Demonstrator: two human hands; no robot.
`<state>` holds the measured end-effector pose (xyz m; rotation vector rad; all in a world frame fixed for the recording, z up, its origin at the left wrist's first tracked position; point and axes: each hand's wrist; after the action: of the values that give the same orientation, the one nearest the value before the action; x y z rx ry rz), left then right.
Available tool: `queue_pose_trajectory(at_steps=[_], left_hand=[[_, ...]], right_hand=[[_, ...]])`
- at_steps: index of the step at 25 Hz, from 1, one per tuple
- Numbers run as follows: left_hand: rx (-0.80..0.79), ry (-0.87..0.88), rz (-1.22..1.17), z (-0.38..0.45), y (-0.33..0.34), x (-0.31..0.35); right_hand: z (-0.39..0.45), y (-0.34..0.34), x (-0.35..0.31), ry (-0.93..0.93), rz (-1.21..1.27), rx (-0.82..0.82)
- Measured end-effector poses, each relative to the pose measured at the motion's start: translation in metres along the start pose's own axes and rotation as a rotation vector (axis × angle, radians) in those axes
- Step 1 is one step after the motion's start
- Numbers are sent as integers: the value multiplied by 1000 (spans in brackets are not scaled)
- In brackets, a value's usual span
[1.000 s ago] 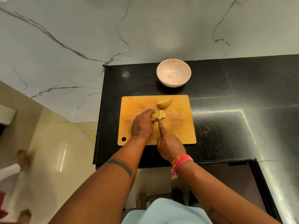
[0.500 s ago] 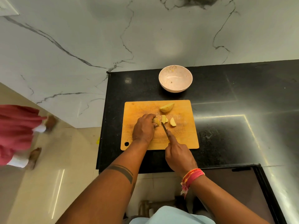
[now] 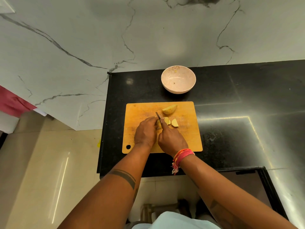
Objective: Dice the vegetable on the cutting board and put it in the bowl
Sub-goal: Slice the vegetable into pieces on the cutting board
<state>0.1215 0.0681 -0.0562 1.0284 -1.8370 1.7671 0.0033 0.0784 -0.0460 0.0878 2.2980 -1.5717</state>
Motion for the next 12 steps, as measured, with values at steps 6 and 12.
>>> queue_pose_trajectory(at_steps=[6,12], left_hand=[[31,-31,-18,1,2,1],[32,-44,2,-1,5,0]], right_hand=[[-13,9,5,-14,-50,-33],[-65,23,26,5,-90,-46]])
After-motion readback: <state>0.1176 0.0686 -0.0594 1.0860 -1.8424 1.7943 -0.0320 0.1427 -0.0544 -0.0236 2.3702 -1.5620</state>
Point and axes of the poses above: each hand's wrist, its own z-axis towards the middle knuckle, its own y-axis out of the palm, x = y × z, and after that the axes turned 15 degrees about -z, right-handed
